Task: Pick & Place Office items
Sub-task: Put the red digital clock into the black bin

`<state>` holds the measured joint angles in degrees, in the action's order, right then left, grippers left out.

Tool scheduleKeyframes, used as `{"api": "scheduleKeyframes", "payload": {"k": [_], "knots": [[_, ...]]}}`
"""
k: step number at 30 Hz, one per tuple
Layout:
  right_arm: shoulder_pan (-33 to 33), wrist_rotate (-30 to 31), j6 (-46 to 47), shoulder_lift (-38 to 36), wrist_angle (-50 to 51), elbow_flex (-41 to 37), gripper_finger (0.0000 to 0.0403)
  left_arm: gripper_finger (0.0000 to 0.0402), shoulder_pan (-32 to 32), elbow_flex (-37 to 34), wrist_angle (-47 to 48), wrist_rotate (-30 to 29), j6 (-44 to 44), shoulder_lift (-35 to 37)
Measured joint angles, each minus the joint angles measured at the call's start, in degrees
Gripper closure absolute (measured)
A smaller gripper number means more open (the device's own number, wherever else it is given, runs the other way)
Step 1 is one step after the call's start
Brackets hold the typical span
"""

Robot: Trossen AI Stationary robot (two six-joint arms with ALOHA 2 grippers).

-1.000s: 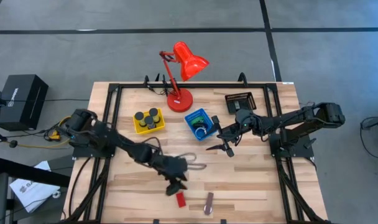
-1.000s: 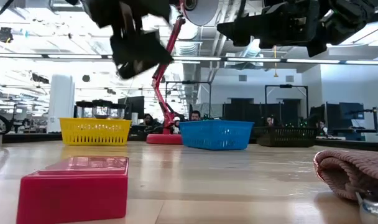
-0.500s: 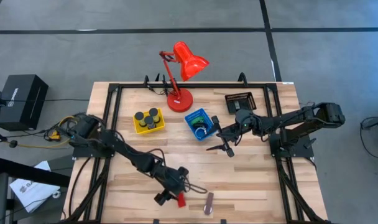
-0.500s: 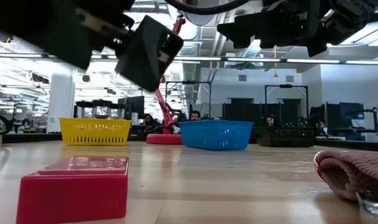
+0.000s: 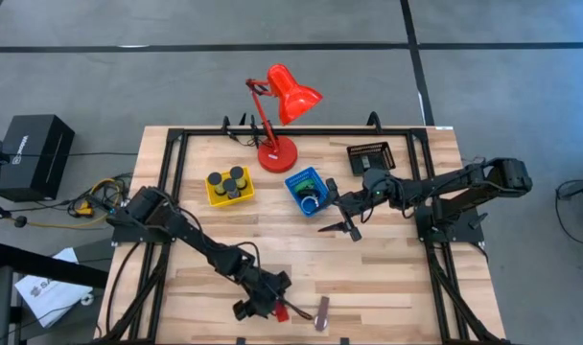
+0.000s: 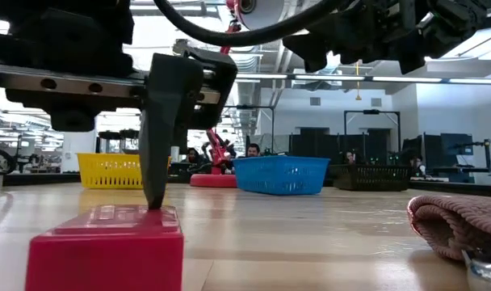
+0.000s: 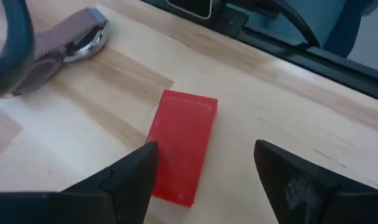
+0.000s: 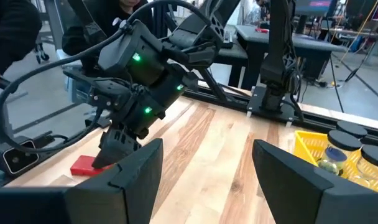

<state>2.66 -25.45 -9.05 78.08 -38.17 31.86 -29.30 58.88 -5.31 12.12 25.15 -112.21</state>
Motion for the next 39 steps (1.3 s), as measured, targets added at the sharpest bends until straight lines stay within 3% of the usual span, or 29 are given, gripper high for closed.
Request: {"api": "scheduleKeyframes", "payload": {"k": [9, 24, 39], "knots": [[0.0, 0.0, -0.4, 0.0, 1.1, 0.0, 0.0163, 0.0135, 0.8, -0.2, 0.4, -3.7, 1.6, 4.3], [0.0, 0.0, -0.6, 0.0, 1.1, 0.0, 0.0163, 0.0138, 4.7, -0.1, -2.3, 2.4, 4.7, -2.0], [0.0, 0.0, -1.0, 0.0, 2.2, 0.0, 0.0163, 0.0232, 5.8, -0.1, -2.4, 4.5, -0.3, -2.5]]}}
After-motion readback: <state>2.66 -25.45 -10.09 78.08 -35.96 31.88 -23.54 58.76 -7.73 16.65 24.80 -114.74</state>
